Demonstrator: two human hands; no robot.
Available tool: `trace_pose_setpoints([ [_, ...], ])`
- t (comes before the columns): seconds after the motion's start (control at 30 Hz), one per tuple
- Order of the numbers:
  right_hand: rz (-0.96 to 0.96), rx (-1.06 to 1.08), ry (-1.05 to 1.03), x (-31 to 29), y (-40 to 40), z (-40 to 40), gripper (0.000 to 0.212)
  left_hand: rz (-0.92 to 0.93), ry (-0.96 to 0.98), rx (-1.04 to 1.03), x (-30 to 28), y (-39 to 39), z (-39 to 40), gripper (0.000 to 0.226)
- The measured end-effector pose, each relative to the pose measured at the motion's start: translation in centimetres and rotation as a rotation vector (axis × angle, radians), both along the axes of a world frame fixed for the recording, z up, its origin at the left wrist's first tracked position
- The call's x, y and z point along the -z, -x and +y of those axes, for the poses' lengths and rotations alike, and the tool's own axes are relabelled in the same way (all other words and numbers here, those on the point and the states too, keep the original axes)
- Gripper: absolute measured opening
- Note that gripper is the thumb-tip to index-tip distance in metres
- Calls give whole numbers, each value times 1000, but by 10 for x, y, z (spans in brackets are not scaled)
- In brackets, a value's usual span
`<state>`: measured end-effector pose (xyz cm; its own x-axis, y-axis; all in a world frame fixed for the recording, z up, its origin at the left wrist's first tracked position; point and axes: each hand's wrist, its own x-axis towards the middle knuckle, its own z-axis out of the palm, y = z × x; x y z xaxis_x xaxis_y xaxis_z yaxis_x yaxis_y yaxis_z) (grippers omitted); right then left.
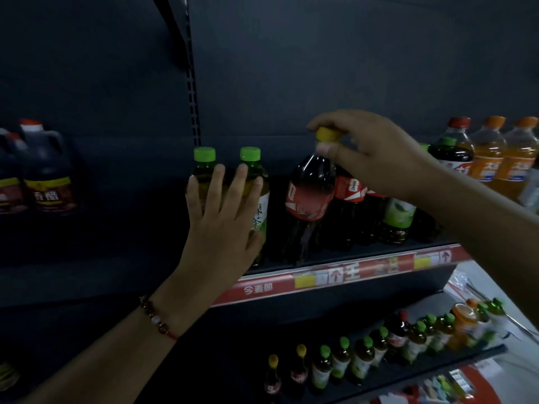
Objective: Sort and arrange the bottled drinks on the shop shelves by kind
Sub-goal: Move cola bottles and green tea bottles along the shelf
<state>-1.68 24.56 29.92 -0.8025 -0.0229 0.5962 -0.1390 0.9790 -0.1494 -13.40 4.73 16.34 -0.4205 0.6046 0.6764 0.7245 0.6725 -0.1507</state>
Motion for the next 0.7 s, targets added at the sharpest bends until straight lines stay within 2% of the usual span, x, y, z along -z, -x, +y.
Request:
trace_pose_setpoints([
  [0.07,12,-52,123,1,-21,3,28,-120,-125,152,6,-25,1,77],
  [0.1,8,-93,179,3,-33,4,29,-263,-211,258,9,-43,4,77],
  [0.2,-34,-258,348,13,-69,6,30,-979,-522,585,20,-109,20,88],
  [0.23,-57,-306,392,20,-81,8,31,-1150,-623,642,24,-131,30,92],
  [0.27,-86,-345,432,28,-92,10,31,-1245,-701,657,31,-150,39,94],
  [0.37,-164,-418,617,67,-125,19,33,-1376,-851,606,53,-203,68,71],
  [0.47,-241,-360,858,119,-166,37,45,-1495,-964,503,82,-251,94,53],
  [0.53,-404,-301,1053,168,-203,48,57,-1614,-1094,454,104,-278,107,46],
  [0.6,-625,-269,1315,220,-248,53,58,-1712,-1214,412,121,-303,119,47],
  [0.7,-943,-231,1664,279,-306,56,63,-1811,-1256,281,138,-337,133,42],
])
